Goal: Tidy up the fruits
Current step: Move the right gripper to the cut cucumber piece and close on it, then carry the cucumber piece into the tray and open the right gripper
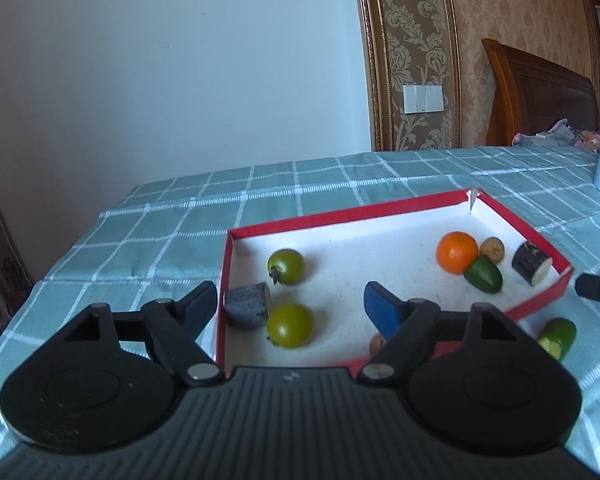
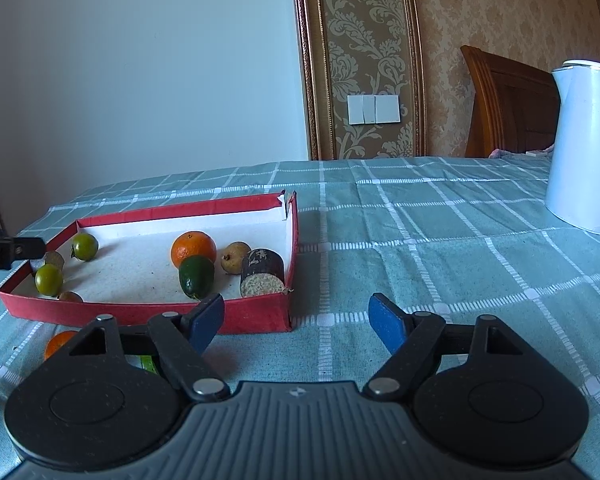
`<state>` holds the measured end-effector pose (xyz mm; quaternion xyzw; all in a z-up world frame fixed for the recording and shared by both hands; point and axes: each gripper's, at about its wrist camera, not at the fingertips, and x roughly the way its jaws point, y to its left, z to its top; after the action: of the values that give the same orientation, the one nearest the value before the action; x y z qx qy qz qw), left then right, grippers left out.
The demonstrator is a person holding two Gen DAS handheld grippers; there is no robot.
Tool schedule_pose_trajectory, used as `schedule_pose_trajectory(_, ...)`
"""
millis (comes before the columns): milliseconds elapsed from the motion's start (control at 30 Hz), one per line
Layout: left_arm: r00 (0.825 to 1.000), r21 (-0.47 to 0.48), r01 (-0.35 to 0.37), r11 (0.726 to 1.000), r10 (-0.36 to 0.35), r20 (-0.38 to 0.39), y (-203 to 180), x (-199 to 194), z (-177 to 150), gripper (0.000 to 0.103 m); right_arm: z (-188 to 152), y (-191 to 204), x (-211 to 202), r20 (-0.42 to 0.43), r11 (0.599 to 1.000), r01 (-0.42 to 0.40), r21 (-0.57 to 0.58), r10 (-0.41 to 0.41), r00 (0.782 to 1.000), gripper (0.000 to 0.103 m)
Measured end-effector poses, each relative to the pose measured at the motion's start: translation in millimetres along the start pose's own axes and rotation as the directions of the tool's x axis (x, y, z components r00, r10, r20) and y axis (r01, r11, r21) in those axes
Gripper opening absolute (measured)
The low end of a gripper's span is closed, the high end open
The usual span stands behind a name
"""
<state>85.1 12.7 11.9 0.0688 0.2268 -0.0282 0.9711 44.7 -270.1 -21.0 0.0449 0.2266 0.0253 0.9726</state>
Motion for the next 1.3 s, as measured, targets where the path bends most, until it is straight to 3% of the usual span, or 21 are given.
schedule_pose_trajectory(133, 1.0, -0.019, 0.007, 1.0, -0.007, -0.02, 2.9, -13.5, -15.8, 0.087, -0.1, -0.5, -1.1, -0.013, 1.0, -0.022, 0.003, 0.022, 1.0, 0.079)
schedule_pose_trajectory(267, 0.999, -0.024, 0.004, 1.0, -0.004, -0.033, 7.5, -22.9, -34.1, 0.089, -3.9, 2.8, -6.8, -0.046, 0.994, -0.112, 0.01, 0.112, 0.993, 0.079)
schedule_pose_trajectory(500, 0.997, -0.052, -0.009, 0.999, 0.005, -0.071, 15.8, -13.3, -46.3, 0.089, -14.3, 27.1, -23.2, -0.055, 0.98, -0.186, -0.067, 0.182, 0.982, 0.079)
schedule_pose_trajectory(733, 0.995, -0.057, -0.024, 0.998, 0.018, -0.102, 19.2, -2.3, -52.1, 0.093, -12.9, 35.6, -11.3, -0.107, 0.976, -0.205, -0.073, 0.197, 0.975, 0.079)
schedule_pose_trajectory(933, 0.99, -0.106, -0.002, 0.994, -0.013, -0.14, 27.9, 5.6, -52.6, 0.096, -11.7, 43.6, -0.8, -0.14, 0.977, -0.177, -0.117, 0.161, 0.977, 0.077)
schedule_pose_trajectory(1033, 0.985, -0.124, 0.008, 0.992, -0.029, -0.17, 30.6, 11.0, -53.2, 0.096, -10.6, 48.7, 6.6, -0.162, 0.975, -0.175, -0.139, 0.151, 0.975, 0.072)
schedule_pose_trajectory(1100, 0.982, -0.132, 0.008, 0.991, -0.033, -0.187, 31.6, 14.0, -53.6, 0.098, -10.3, 50.9, 12.5, -0.188, 0.971, -0.19, -0.142, 0.162, 0.969, 0.058)
schedule_pose_trajectory(1233, 0.981, -0.125, 0.003, 0.992, -0.027, -0.192, 30.1, 14.2, -53.8, 0.099, -9.8, 53.4, 18.5, -0.202, 0.972, -0.181, -0.15, 0.149, 0.968, 0.05)
schedule_pose_trajectory(1300, 0.981, -0.122, 0.0, 0.993, -0.024, -0.195, 29.4, 14.5, -53.7, 0.1, -9.7, 52.1, 18.1, -0.198, 0.972, -0.187, -0.143, 0.157, 0.968, 0.036)
